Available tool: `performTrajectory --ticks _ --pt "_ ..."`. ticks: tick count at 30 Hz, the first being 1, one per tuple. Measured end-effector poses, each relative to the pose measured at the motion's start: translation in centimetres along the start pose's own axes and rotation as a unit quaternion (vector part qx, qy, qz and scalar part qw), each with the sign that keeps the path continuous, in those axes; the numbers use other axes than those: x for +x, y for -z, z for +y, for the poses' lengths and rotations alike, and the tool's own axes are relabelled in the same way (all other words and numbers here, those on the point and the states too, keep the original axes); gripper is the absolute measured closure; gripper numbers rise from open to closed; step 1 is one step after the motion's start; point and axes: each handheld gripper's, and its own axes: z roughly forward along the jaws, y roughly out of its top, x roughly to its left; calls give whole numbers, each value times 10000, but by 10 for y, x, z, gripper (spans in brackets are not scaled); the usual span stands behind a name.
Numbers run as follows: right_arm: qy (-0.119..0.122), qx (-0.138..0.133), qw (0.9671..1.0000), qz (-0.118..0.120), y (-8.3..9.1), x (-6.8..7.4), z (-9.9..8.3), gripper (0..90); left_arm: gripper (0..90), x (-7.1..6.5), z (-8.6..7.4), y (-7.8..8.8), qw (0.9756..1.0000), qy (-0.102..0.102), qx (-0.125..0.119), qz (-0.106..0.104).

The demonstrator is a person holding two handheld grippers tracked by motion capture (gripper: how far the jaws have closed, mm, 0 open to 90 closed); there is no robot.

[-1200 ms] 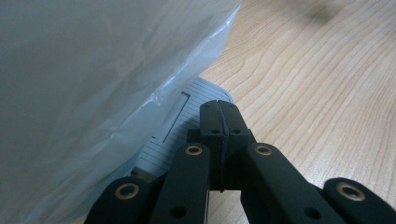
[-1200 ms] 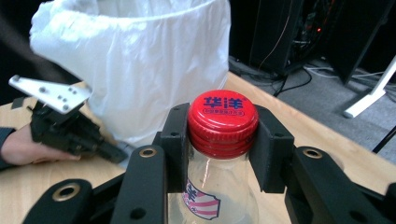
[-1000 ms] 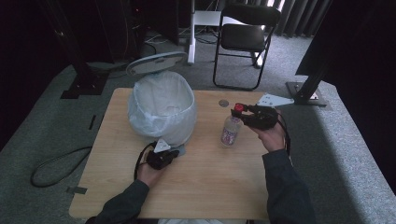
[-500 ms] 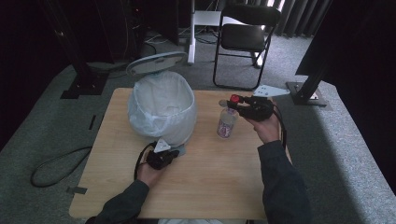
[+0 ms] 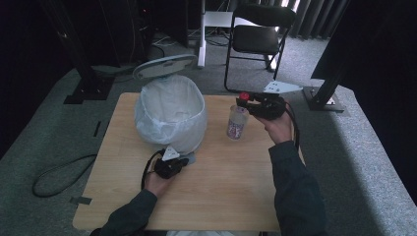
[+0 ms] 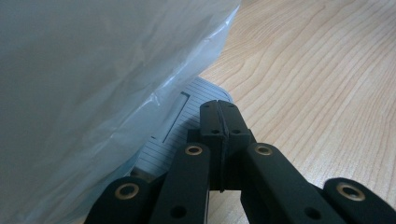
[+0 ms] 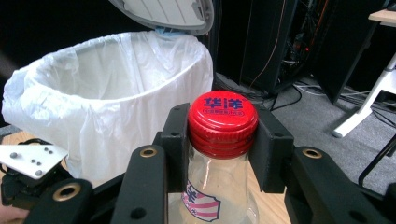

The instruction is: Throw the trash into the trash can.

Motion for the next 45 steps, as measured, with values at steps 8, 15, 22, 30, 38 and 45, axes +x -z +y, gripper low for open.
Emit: performTrajectory --ticks 8,15,22,30,38,45 --pt "-16 -91 10000 18 -3 -3 16 619 900 0 0 0 10000 -1 11 -6" --pt "0 -154 9999 26 -3 -3 29 620 900 0 0 1 10000 0 34 -14" --pt "7 -223 9997 20 -2 -4 40 620 900 0 0 1 10000 -7 36 -14" --pt "41 -189 9998 29 -6 -3 51 620 900 0 0 1 10000 -3 39 -17" --pt "33 -266 9996 37 -7 -3 61 620 900 0 0 1 10000 -9 37 -16" --pt "47 -290 9996 1 -6 -3 70 620 900 0 0 1 10000 -7 37 -15"
